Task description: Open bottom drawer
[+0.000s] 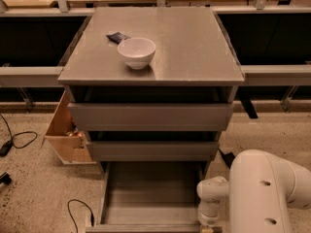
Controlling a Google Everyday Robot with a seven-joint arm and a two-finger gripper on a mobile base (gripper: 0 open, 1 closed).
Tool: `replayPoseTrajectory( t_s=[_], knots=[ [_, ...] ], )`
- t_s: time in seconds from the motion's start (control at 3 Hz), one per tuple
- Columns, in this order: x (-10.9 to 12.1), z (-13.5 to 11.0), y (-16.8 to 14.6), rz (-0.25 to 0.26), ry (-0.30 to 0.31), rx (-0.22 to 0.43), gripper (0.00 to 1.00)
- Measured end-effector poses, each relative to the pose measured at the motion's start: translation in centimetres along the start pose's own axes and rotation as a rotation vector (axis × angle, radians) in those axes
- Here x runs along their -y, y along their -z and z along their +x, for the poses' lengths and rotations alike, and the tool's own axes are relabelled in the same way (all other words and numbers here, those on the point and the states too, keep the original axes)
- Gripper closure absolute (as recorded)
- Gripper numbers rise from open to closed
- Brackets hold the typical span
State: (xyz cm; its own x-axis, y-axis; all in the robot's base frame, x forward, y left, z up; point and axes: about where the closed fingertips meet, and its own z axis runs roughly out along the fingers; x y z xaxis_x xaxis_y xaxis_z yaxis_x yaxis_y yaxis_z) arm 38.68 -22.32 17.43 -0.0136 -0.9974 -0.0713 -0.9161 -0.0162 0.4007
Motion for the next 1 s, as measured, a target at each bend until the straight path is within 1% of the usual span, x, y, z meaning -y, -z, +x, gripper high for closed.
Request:
replayPoseTrajectory(
  t_s=[0.33, 0.67, 1.0],
  knots=[
    [-0.2, 0.2, 0.6, 0.014, 0.001, -0.003, 0.12],
    [-1.2, 0.7, 3.2, 0.060, 0.002, -0.019, 0.00],
    [-5.7, 1.8, 8.4, 0.119, -0.031, -0.039, 0.00]
  ],
)
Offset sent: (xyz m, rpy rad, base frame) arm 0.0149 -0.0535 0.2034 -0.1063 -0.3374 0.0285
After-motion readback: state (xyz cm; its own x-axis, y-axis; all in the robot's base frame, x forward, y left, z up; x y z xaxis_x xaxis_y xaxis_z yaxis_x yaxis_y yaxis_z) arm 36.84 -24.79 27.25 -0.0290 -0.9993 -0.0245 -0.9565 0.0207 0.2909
